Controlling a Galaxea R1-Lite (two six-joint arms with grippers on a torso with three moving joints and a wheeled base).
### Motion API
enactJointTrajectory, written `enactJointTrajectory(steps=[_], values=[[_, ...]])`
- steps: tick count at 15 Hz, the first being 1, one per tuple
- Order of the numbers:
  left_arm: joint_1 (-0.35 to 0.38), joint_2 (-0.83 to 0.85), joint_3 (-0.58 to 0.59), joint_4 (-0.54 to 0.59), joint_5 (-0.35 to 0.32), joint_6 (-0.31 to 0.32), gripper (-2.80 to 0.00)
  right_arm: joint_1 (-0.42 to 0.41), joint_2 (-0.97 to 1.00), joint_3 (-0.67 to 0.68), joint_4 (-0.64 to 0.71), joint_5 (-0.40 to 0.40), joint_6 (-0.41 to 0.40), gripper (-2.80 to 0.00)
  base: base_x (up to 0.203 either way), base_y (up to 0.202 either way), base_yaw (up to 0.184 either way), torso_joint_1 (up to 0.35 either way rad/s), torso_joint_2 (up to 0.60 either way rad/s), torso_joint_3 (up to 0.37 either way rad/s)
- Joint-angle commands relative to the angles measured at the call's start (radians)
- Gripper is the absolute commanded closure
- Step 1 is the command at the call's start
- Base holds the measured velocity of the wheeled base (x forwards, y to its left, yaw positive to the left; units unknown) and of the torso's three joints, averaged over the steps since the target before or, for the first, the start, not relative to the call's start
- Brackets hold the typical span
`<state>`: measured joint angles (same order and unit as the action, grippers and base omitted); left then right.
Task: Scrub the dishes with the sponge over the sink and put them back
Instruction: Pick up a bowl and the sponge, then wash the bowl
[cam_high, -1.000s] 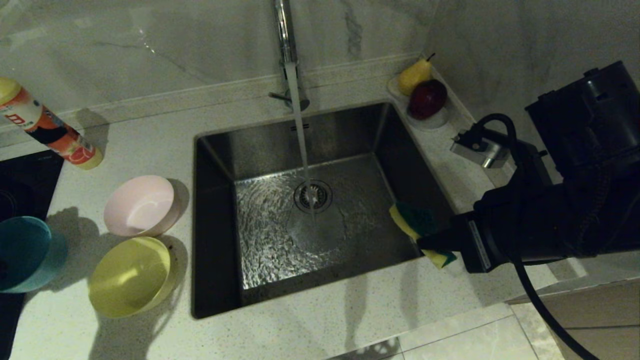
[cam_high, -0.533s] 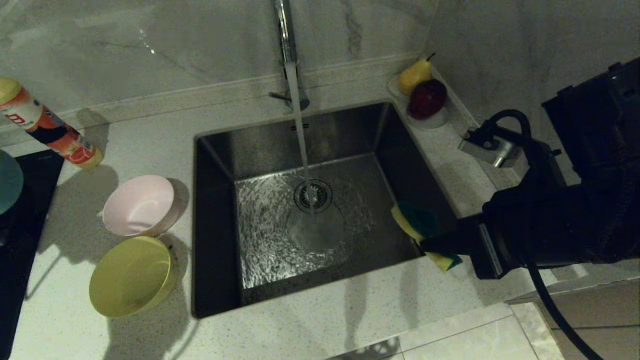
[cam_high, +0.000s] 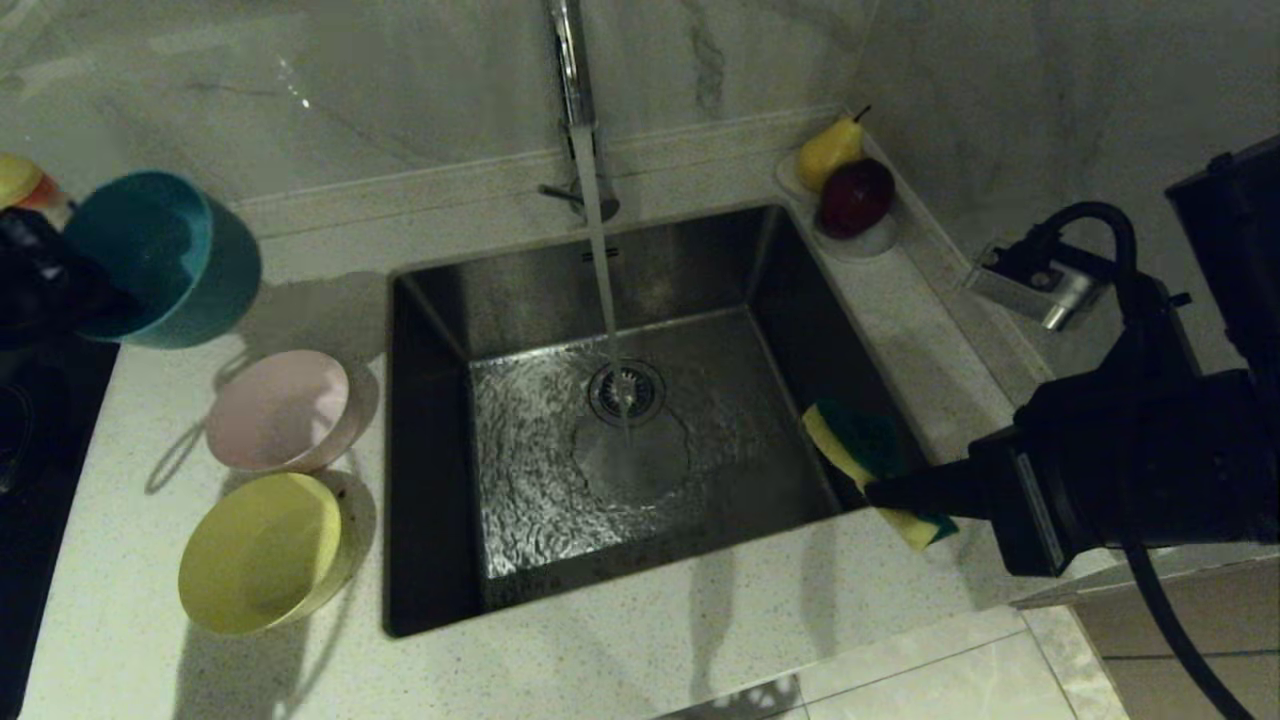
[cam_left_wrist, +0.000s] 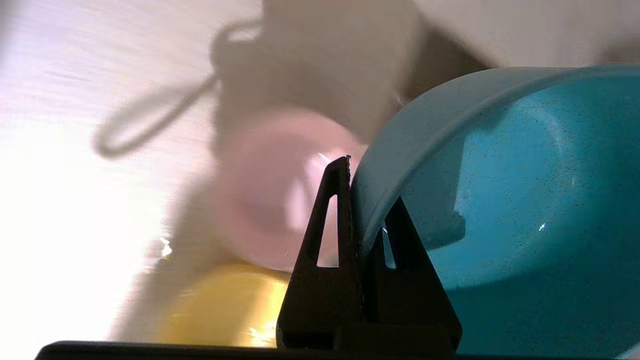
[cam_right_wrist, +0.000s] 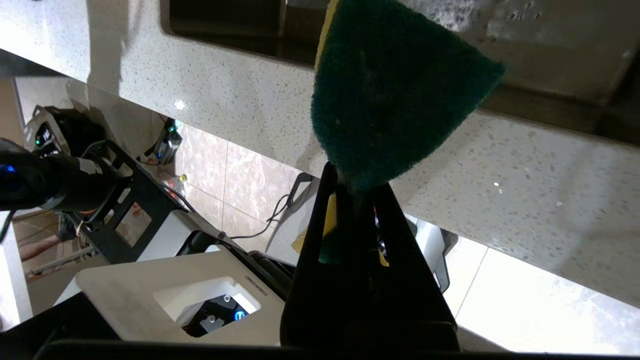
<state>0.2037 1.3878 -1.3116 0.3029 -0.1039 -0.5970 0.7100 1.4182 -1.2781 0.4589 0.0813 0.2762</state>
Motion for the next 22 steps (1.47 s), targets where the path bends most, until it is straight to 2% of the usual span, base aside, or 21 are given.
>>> enactJointTrajectory(steps=[1,3,5,7,9,15,22], values=[[-0.218,0.085,-0.034,0.0,0.122,-0.01,0.0,0.0,-0.028,-0.001,0.003,0.0,0.0,0.0,0.0,0.0,0.0,0.0,0.0,0.0],[-0.371,0.152,-0.06,-0.009,0.218,-0.016,0.0,0.0,-0.02,-0.001,-0.001,0.0,-0.002,0.0,0.0,0.0,0.0,0.0,0.0,0.0],[-0.478,0.234,-0.091,-0.019,0.298,-0.032,0.0,0.0,-0.007,-0.004,-0.008,0.003,-0.007,0.0,0.0,0.0,0.0,0.0,0.0,0.0],[-0.539,0.293,-0.145,-0.041,0.333,-0.043,0.0,0.0,-0.001,-0.01,-0.009,0.006,-0.009,0.0,0.0,0.0,0.0,0.0,0.0,0.0],[-0.589,0.341,-0.184,-0.046,0.338,-0.046,0.0,0.0,-0.004,-0.012,-0.009,0.006,-0.012,0.0,0.0,0.0,0.0,0.0,0.0,0.0],[-0.668,0.459,-0.253,-0.048,0.347,-0.07,0.0,0.001,-0.022,-0.012,-0.009,0.006,-0.008,0.0,0.0,0.0,0.0,0.0,0.0,0.0],[-0.68,0.567,-0.314,-0.049,0.38,-0.081,0.0,0.0,-0.018,-0.012,-0.009,0.009,-0.008,0.0,0.0,0.0,0.0,0.0,0.0,0.0]])
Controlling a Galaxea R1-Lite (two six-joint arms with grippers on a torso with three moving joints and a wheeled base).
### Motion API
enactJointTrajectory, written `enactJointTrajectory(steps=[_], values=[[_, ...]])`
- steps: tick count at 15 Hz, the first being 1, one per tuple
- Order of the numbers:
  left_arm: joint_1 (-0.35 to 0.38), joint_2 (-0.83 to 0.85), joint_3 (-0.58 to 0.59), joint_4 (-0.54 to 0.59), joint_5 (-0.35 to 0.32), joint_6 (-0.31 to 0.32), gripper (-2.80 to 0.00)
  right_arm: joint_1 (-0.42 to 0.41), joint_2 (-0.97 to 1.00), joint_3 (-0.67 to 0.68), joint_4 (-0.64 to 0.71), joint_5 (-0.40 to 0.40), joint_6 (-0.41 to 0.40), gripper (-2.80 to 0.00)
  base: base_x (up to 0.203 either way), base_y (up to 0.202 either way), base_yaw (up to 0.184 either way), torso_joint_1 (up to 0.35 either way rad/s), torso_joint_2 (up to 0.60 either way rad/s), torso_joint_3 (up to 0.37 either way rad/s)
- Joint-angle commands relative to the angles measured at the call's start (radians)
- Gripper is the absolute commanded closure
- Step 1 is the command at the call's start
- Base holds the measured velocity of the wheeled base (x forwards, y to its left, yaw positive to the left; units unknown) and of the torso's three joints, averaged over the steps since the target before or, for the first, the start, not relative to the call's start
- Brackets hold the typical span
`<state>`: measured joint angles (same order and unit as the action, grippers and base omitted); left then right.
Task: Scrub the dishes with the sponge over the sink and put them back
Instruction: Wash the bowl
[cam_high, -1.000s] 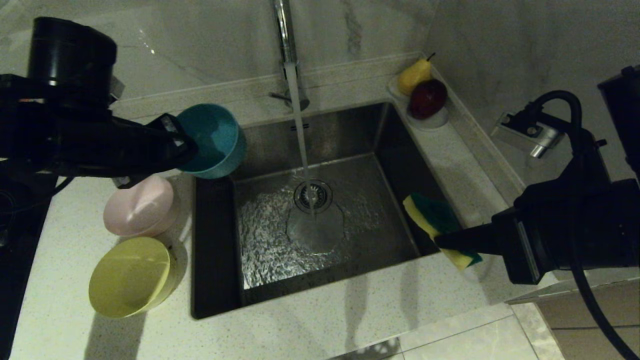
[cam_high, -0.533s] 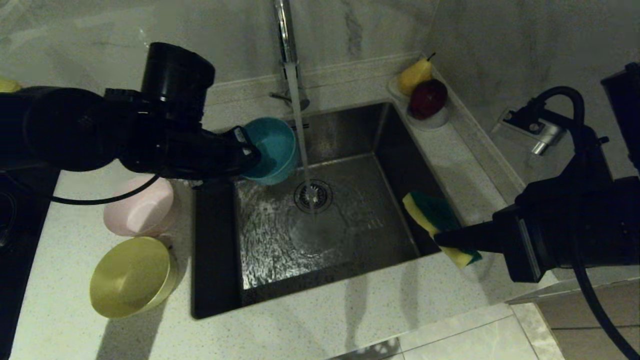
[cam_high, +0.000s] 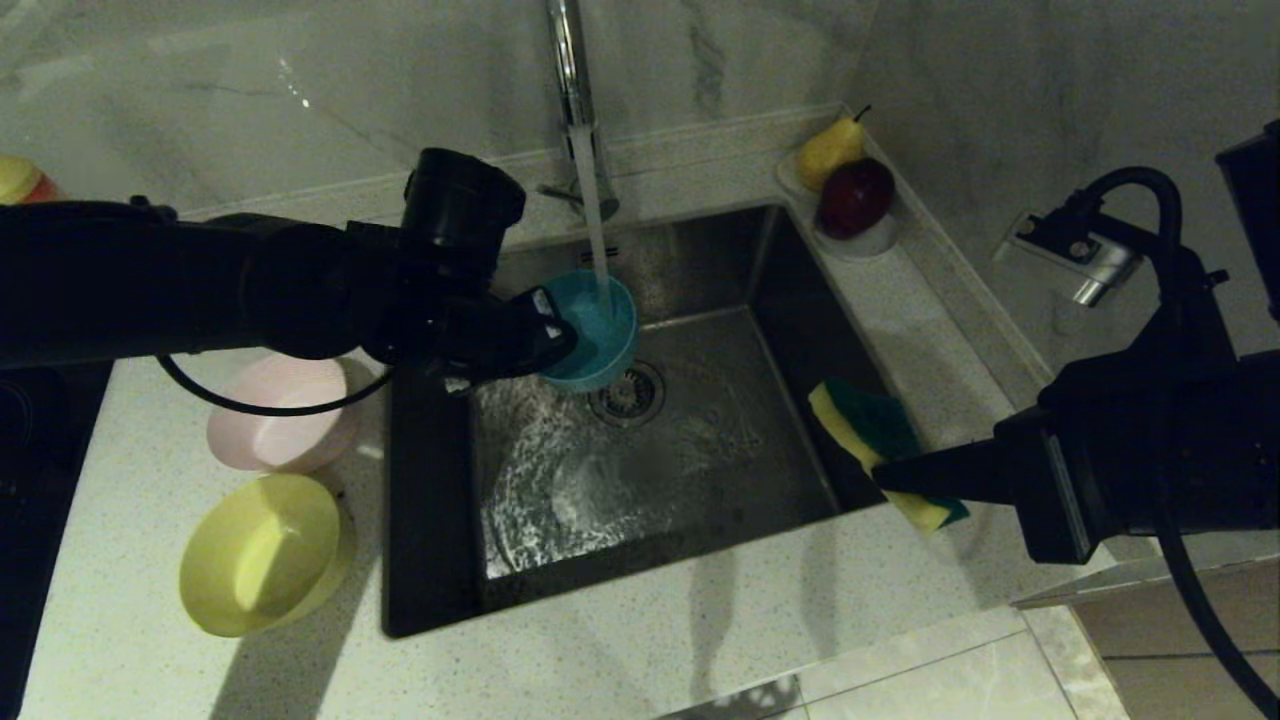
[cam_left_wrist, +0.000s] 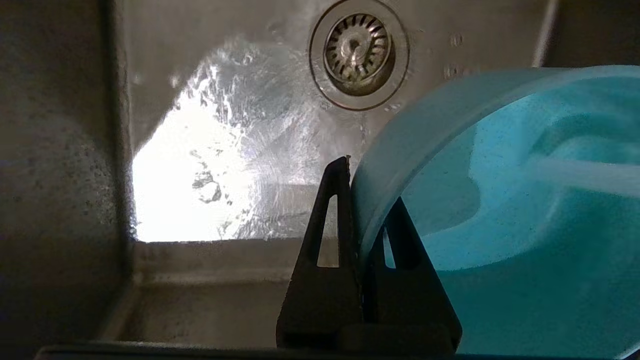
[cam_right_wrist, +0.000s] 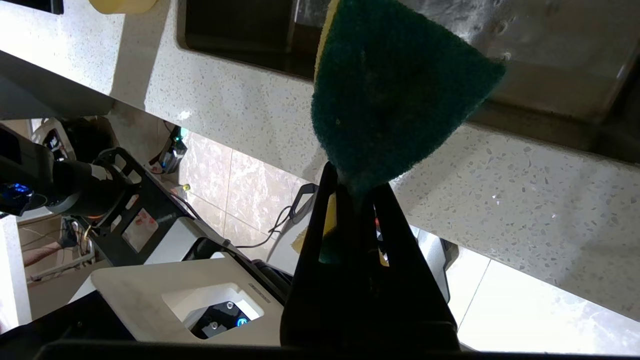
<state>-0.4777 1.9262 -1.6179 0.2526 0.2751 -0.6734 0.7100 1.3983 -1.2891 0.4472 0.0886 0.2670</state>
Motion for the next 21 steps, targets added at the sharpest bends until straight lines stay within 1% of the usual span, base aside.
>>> enactJointTrajectory(steps=[1,3,12,15,17,18,19,20,21], values=[[-0.001,0.031,-0.007,0.002,0.0,-0.013,0.0,0.0,0.004,0.0,0.002,0.001,0.001,0.0,0.0,0.0,0.0,0.0,0.0,0.0],[-0.001,0.029,0.0,0.002,-0.001,-0.031,0.0,0.0,0.004,0.001,0.002,0.0,0.003,0.0,0.0,0.0,0.0,0.0,0.0,0.0],[-0.009,-0.003,0.041,0.002,0.003,-0.044,0.0,0.0,0.004,0.005,0.003,0.002,0.004,0.0,0.0,0.0,0.0,0.0,0.0,0.0],[-0.009,-0.067,0.06,0.003,0.006,-0.039,0.0,0.0,-0.001,0.014,0.007,0.002,0.006,0.0,0.0,0.0,0.0,0.0,0.0,0.0],[-0.007,-0.129,0.071,0.003,0.034,-0.021,0.0,0.0,-0.011,0.013,0.008,0.0,0.005,0.0,0.0,0.0,0.0,0.0,0.0,0.0],[-0.006,-0.16,0.082,-0.01,0.068,-0.013,0.0,0.0,-0.015,0.013,0.01,0.0,0.006,0.0,0.0,0.0,0.0,0.0,0.0,0.0],[-0.005,-0.189,0.105,-0.053,0.109,0.002,0.0,0.0,-0.015,0.013,0.008,0.0,0.006,0.0,0.0,0.0,0.0,0.0,0.0,0.0],[-0.003,-0.22,0.153,-0.116,0.138,0.036,0.0,0.0,-0.013,0.013,0.01,0.0,0.007,0.0,0.0,0.0,0.0,0.0,0.0,0.0],[0.001,-0.253,0.207,-0.194,0.15,0.081,0.0,0.0,-0.016,0.013,0.01,0.0,0.008,0.0,0.0,0.0,0.0,0.0,0.0,0.0]])
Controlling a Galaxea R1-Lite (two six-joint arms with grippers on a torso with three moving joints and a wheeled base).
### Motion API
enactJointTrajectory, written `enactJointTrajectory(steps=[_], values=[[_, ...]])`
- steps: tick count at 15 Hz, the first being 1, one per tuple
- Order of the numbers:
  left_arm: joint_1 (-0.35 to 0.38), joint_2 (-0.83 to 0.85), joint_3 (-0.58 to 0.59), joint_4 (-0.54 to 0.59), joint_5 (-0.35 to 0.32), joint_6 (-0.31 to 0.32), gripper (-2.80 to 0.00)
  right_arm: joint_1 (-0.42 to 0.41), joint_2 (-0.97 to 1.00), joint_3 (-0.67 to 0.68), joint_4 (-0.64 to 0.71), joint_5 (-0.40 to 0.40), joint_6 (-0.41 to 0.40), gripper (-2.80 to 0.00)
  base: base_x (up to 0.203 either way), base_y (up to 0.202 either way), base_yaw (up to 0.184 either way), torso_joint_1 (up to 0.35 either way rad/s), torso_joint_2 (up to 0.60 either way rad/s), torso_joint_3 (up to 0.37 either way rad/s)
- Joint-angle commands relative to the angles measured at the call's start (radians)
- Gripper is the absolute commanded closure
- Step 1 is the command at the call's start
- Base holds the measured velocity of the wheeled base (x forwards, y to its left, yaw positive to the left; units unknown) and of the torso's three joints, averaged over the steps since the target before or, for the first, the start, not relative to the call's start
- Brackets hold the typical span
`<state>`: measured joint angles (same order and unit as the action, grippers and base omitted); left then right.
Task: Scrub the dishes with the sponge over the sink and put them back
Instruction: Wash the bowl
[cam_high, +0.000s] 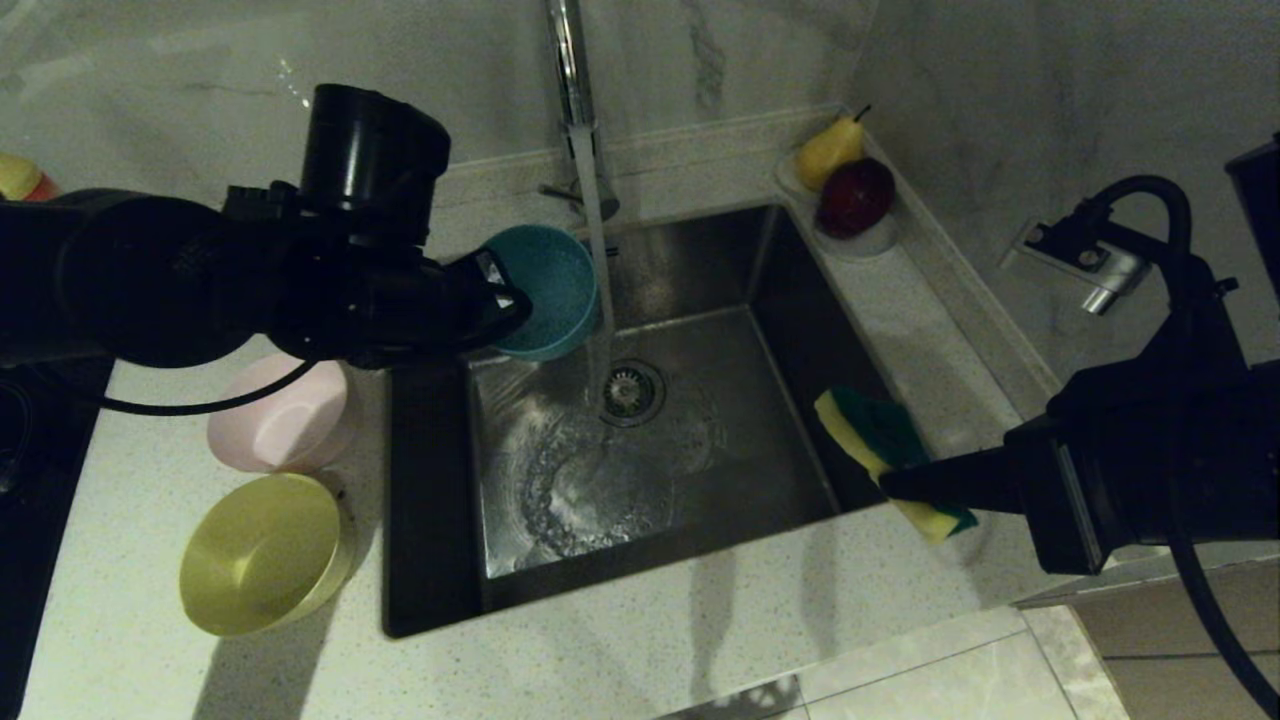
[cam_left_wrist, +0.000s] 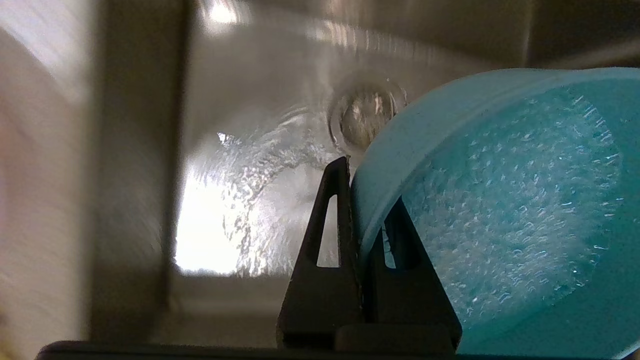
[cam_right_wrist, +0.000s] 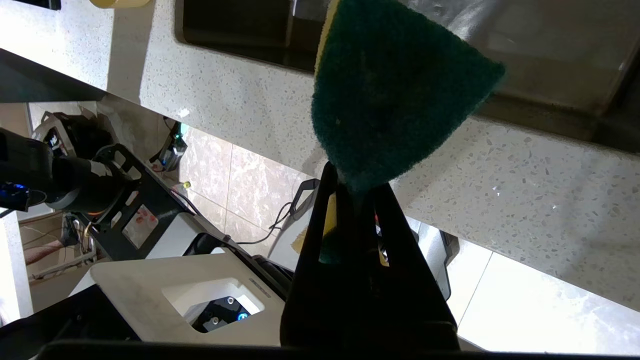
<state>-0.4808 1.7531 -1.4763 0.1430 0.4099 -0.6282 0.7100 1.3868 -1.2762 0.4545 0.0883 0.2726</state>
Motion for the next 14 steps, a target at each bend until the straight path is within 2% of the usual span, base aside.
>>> enactJointTrajectory(steps=[1,3,4,6,10,13,14], values=[[0.012,-0.112,0.132,-0.204,0.02,0.085,0.0,0.0,-0.008,-0.002,0.004,0.001,0.002,0.0,0.0,0.0,0.0,0.0,0.0,0.0],[0.032,-0.145,0.257,-0.469,0.019,0.197,0.0,0.0,-0.021,-0.002,0.006,0.001,0.002,0.0,0.0,0.0,0.0,0.0,0.0,0.0],[0.039,-0.157,0.306,-0.567,0.02,0.255,0.0,0.0,-0.025,0.0,0.006,-0.001,0.002,0.0,0.0,0.0,0.0,0.0,0.0,0.0],[0.063,-0.193,0.361,-0.685,0.023,0.356,0.0,0.0,-0.031,0.0,0.007,-0.001,0.002,0.0,0.0,0.0,0.0,0.0,0.0,0.0],[0.097,-0.226,0.372,-0.806,0.022,0.379,0.0,0.0,-0.028,0.004,0.004,0.002,0.002,0.0,0.0,0.0,0.0,0.0,0.0,0.0],[0.099,-0.226,0.389,-0.901,-0.001,0.44,0.0,0.0,-0.03,0.026,0.0,0.002,0.004,0.0,0.0,0.0,0.0,0.0,0.0,0.0],[0.099,-0.227,0.411,-0.97,-0.028,0.46,0.0,0.0,-0.034,0.04,0.0,0.002,0.005,0.0,0.0,0.0,0.0,0.0,0.0,0.0]])
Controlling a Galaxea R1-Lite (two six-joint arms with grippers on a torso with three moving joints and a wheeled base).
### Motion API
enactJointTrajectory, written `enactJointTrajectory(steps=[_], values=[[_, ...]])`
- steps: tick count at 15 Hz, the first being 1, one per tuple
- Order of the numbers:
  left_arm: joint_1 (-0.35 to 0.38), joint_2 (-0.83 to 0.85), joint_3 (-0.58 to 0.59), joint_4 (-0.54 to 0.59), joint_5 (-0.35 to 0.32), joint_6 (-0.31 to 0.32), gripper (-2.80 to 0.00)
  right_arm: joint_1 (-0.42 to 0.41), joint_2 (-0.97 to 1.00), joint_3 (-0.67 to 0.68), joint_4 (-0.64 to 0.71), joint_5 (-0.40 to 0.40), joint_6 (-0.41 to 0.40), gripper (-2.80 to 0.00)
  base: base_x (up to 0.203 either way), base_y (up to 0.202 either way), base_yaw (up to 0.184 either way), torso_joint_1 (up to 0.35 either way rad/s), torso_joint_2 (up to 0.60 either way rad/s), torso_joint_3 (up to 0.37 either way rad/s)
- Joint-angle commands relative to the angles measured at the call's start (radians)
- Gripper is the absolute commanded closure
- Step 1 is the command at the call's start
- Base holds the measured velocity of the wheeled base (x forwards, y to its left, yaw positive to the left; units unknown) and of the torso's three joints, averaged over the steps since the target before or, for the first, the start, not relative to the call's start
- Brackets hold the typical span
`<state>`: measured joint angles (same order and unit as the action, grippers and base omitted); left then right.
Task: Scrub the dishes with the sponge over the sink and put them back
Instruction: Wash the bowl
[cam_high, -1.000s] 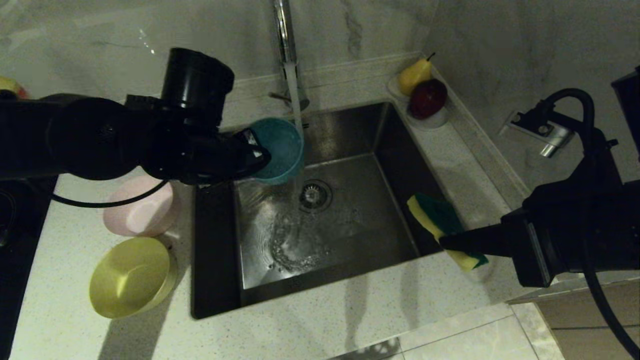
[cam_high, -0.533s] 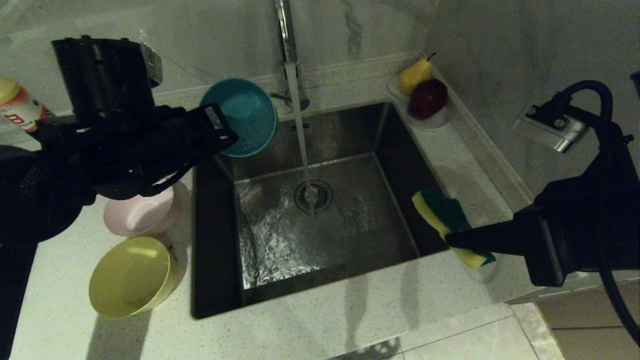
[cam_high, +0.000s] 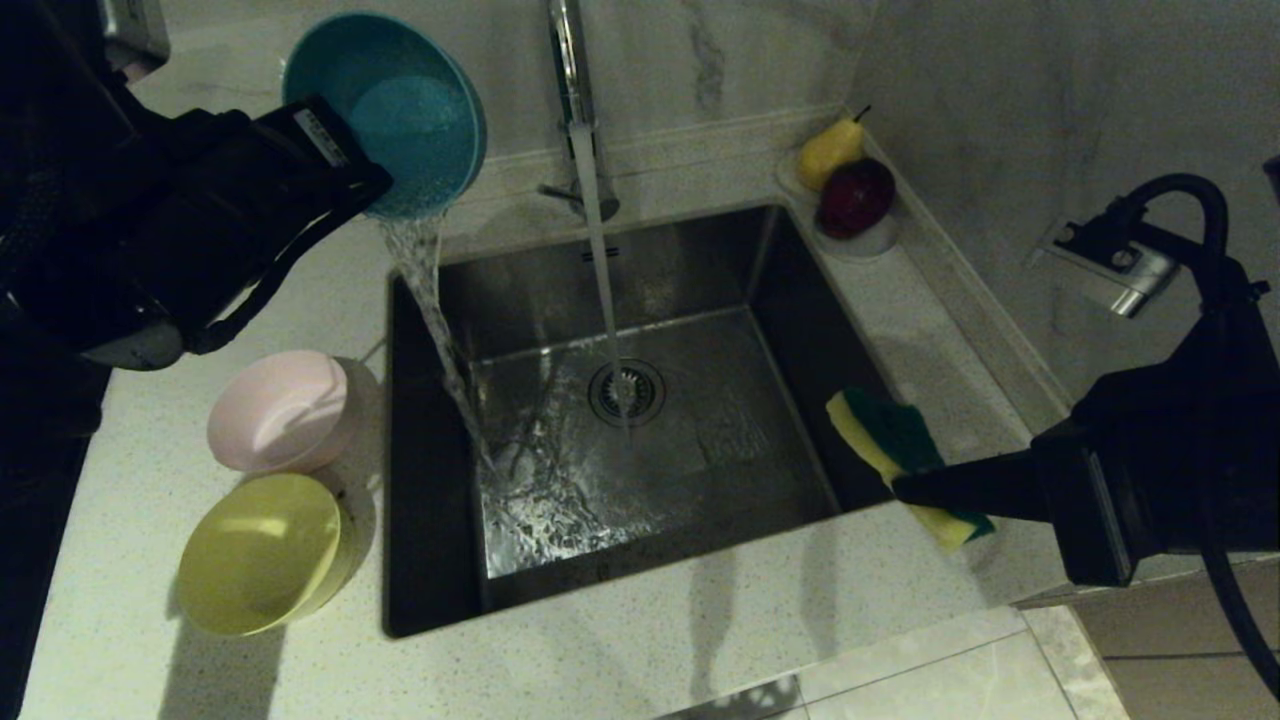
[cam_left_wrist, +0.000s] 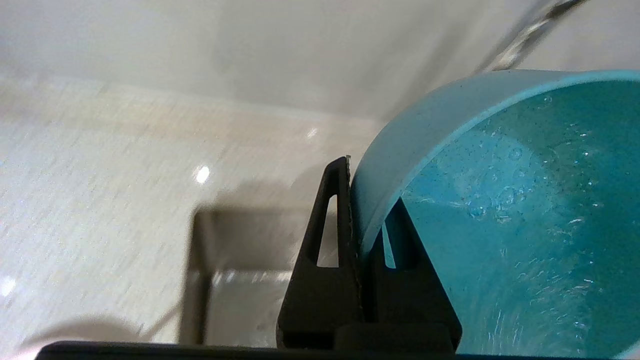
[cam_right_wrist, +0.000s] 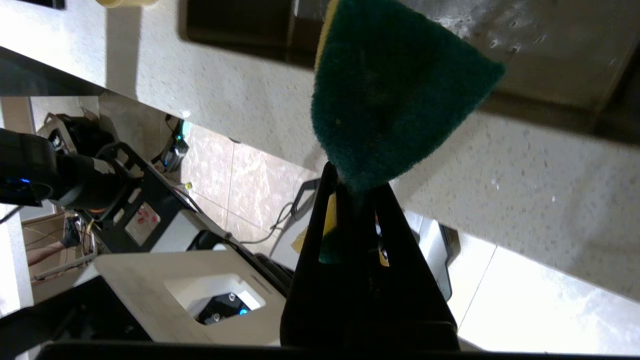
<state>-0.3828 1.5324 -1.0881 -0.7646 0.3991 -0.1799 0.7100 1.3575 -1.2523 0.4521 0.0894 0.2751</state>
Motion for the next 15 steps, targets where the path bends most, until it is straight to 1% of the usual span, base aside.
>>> enactJointTrajectory(steps=[1,2,3,4,6,8,9,10,11,13,15], values=[[0.0,-0.009,0.052,-0.126,-0.05,0.043,0.0,0.0,-0.006,0.021,0.0,0.001,0.003,0.0,0.0,0.0,0.0,0.0,0.0,0.0],[-0.001,-0.009,0.064,-0.15,-0.064,0.056,0.0,0.0,-0.013,0.028,0.0,0.001,0.003,0.0,0.0,0.0,0.0,0.0,0.0,0.0],[0.0,-0.008,0.087,-0.246,-0.083,0.075,0.0,0.0,-0.019,0.034,0.0,0.002,0.003,0.0,0.0,0.0,0.0,0.0,0.0,0.0],[0.0,-0.007,0.108,-0.315,-0.101,0.096,0.0,0.0,-0.02,0.041,0.0,0.003,0.003,0.0,0.0,0.0,0.0,0.0,0.0,0.0],[0.0,-0.012,0.118,-0.412,-0.124,0.134,0.0,0.0,-0.019,0.045,0.0,0.017,0.003,0.0,0.0,0.0,0.0,0.0,0.0,0.0],[-0.001,-0.028,0.129,-0.464,-0.138,0.154,0.0,0.0,-0.015,0.046,0.0,0.022,0.003,0.0,0.0,0.0,0.0,0.0,0.0,0.0],[-0.001,-0.032,0.139,-0.481,-0.144,0.154,0.0,0.0,-0.014,0.047,0.0,0.023,0.003,0.0,0.0,0.0,0.0,0.0,0.0,0.0],[0.0,-0.038,0.147,-0.512,-0.165,0.153,0.0,0.0,-0.009,0.048,0.0,0.023,0.003,0.0,0.0,0.0,0.0,0.0,0.0,0.0],[0.001,-0.04,0.149,-0.516,-0.169,0.152,0.0,0.0,-0.009,0.048,0.0,0.023,0.003,0.0,0.0,0.0,0.0,0.0,0.0,0.0],[0.001,-0.045,0.168,-0.593,-0.221,0.154,0.0,0.0,-0.011,0.054,-0.001,0.023,0.004,0.0,0.0,0.0,0.0,0.0,0.0,0.0],[0.0,-0.059,0.167,-0.602,-0.228,0.152,0.0,0.0,-0.008,0.054,-0.001,0.023,0.003,0.0,0.0,0.0,0.0,0.0,0.0,0.0]])
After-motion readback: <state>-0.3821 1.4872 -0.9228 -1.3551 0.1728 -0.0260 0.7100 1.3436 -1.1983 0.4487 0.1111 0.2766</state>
